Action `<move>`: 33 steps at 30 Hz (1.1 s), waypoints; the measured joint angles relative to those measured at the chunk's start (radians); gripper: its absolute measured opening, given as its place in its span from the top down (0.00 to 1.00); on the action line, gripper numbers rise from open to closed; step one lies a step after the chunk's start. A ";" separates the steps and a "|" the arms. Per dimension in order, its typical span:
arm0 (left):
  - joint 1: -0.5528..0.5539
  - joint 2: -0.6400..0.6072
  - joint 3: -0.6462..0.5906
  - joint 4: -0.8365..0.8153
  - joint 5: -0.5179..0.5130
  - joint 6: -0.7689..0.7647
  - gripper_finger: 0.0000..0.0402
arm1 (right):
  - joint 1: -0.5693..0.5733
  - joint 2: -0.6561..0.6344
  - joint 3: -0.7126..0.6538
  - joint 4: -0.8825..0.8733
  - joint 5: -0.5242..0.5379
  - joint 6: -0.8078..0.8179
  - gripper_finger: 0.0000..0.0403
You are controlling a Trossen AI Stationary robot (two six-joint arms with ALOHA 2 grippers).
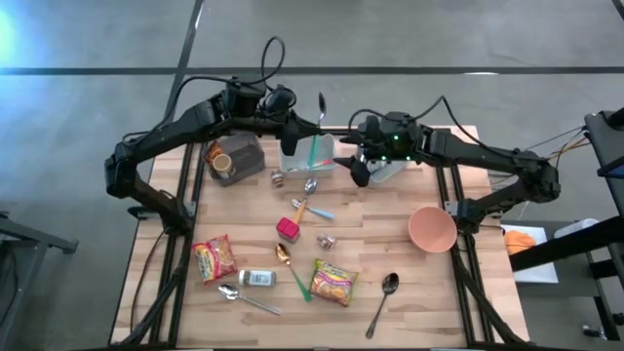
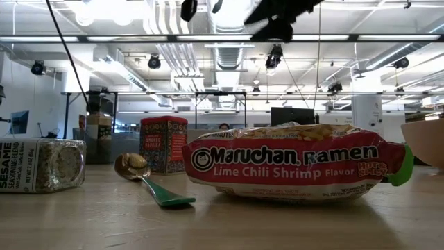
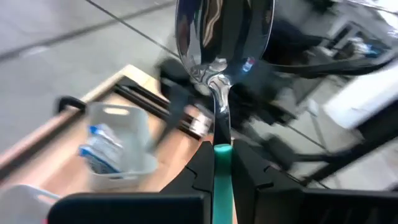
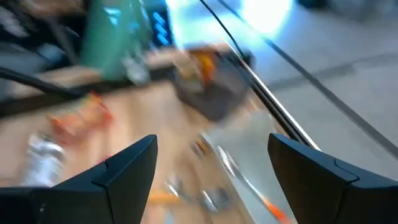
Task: Pick & Place Food Item
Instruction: Put the big blue spoon into the left gray bin
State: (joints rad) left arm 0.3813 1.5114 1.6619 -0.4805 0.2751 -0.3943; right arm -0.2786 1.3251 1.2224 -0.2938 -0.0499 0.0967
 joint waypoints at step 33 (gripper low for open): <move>-0.053 0.010 0.000 0.132 -0.013 0.002 0.95 | 0.020 0.070 0.046 0.432 -0.136 0.254 0.26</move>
State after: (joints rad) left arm 0.3282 1.5211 1.6619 -0.3480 0.2619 -0.3927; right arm -0.2590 1.3951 1.2684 0.1384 -0.1861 0.3512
